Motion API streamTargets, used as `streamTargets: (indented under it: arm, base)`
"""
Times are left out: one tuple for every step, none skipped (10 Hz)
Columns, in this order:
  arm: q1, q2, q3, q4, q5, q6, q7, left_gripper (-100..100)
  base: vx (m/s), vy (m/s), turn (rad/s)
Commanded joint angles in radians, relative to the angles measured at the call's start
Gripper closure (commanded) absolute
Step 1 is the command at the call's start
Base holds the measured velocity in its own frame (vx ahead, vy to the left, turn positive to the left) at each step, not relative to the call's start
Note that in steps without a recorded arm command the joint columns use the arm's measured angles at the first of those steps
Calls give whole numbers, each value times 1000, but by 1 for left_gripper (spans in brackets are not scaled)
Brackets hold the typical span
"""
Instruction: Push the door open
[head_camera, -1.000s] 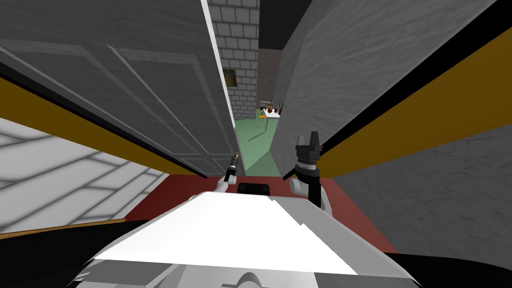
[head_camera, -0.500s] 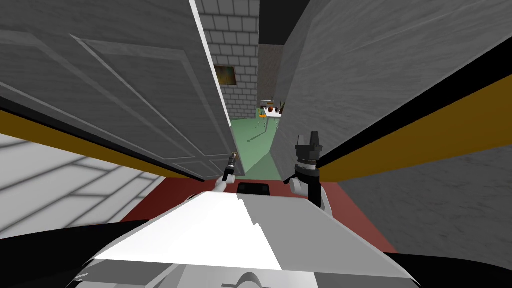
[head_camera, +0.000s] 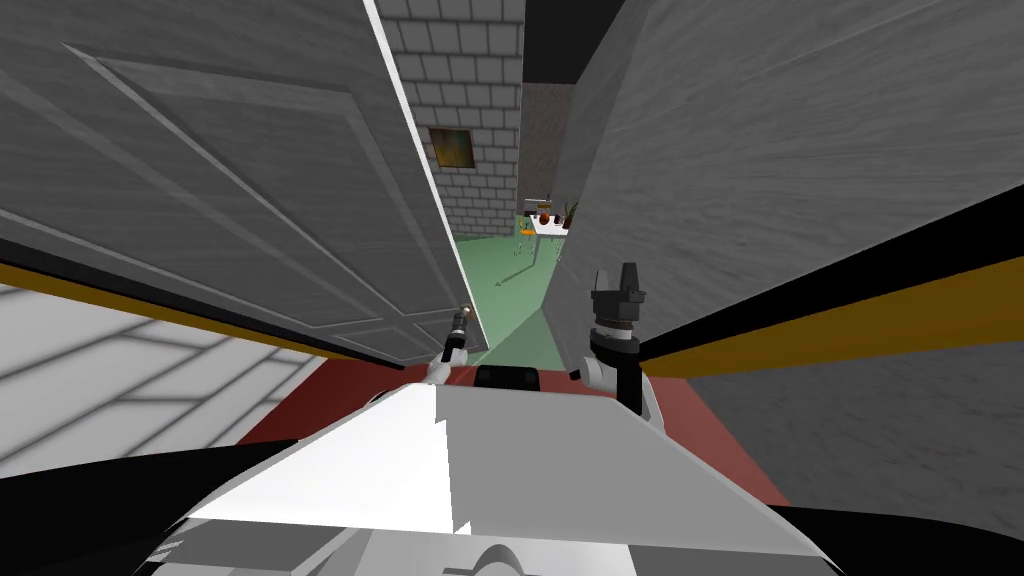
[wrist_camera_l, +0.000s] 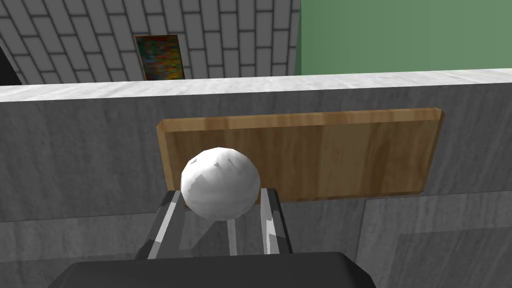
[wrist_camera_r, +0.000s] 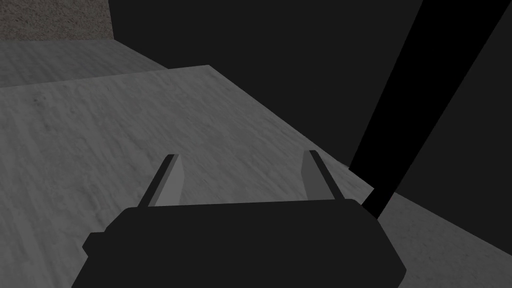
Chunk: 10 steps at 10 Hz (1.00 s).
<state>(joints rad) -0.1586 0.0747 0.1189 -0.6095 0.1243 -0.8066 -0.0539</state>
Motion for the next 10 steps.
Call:
streamTargets:
  arm:
    - [2, 18, 31, -1, 17, 1, -6, 100]
    - [2, 19, 36, -1, 20, 1, -8, 100]
    - [12, 7, 28, -22, 16, 15, -9, -100]
    - [12, 7, 28, -22, 16, 15, -9, -100]
    - [12, 4, 28, -24, 17, 15, -9, -100]
    - [13, 0, 28, -26, 19, 16, -10, -100]
    - [14, -5, 28, -28, 20, 17, -10, -100]
    - [14, -10, 28, -30, 21, 18, -10, -100]
    - [15, -16, 28, -32, 22, 19, -10, -100]
    - [12, -12, 29, -26, 21, 17, -10, -100]
  base:
    - [168, -45, 90]
    - [205, -44, 117]
    - [-26, -76, 66]
    - [-153, -61, 9]
    - [-197, -71, 15]
    - [-186, -138, 37]
    - [-210, -148, 54]
    - [-222, -127, 49]
    - [-225, -101, 44]
    - [-104, -44, 9]
